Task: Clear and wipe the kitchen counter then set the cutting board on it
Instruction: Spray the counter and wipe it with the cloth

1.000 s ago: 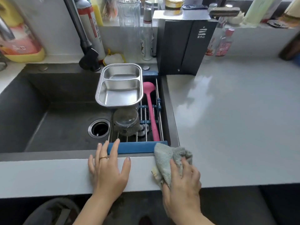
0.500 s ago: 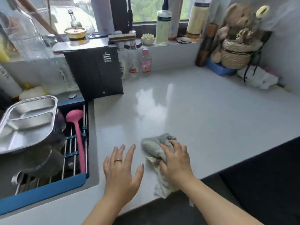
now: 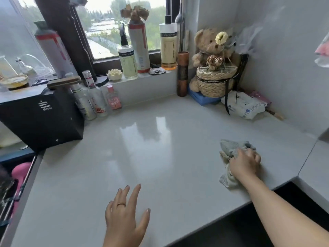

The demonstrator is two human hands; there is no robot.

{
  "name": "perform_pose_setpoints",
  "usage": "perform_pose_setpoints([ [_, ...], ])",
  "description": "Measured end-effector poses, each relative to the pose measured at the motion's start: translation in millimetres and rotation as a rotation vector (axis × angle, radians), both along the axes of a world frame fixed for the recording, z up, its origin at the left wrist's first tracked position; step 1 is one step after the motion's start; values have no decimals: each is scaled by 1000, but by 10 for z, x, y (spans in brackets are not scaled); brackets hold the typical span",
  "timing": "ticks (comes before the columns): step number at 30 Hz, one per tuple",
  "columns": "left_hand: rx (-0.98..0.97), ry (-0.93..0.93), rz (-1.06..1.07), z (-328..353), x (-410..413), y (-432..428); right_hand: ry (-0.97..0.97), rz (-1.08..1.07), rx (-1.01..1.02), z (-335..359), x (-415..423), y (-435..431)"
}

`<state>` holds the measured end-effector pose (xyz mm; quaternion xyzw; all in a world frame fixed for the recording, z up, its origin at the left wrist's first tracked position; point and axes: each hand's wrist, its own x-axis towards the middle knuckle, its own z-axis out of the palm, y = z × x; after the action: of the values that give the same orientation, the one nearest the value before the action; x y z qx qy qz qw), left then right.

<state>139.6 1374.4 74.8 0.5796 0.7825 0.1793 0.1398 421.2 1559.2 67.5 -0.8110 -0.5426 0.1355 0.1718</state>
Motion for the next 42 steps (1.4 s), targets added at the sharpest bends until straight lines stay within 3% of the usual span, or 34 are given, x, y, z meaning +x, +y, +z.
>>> perform_pose_setpoints([
  [2, 9, -8, 27, 2, 48, 102, 66, 109, 24, 63, -317, -59],
  [5, 16, -38, 23, -29, 126, 316, 275, 714, 106, -92, -1104, -477],
  [7, 14, -49, 11, -64, 154, 472, 155, 946, 81, -135, -1444, -740],
  [9, 19, -65, 8, -99, 126, 621, 12, 885, 200, -186, -1400, -591],
  [14, -15, -41, 51, -191, -89, 838, -80, 627, 58, -215, -941, 492],
  [19, 18, -76, 190, -177, -562, 741, -9, 432, -9, -120, -1360, 1306],
  [21, 34, -86, 256, -177, -750, 708, 20, 539, -21, -90, -1917, 1295],
  [24, 69, -103, 313, -182, -891, 735, 65, 921, 17, -146, -2762, 776],
  [26, 94, -99, 321, -185, -908, 791, 85, 1146, 6, -166, -3016, 348],
  [28, 112, -98, 319, -184, -896, 863, 86, 1228, -8, -175, -2953, 199],
  [30, 105, -103, 307, -172, -858, 939, 50, 1181, 0, -166, -2689, 285],
  [36, 103, -159, 153, -124, -492, 1185, -44, 666, -11, -54, -1365, 738],
  [42, 114, -156, 16, -152, 87, 1390, -73, 512, -65, 20, -323, 551],
])
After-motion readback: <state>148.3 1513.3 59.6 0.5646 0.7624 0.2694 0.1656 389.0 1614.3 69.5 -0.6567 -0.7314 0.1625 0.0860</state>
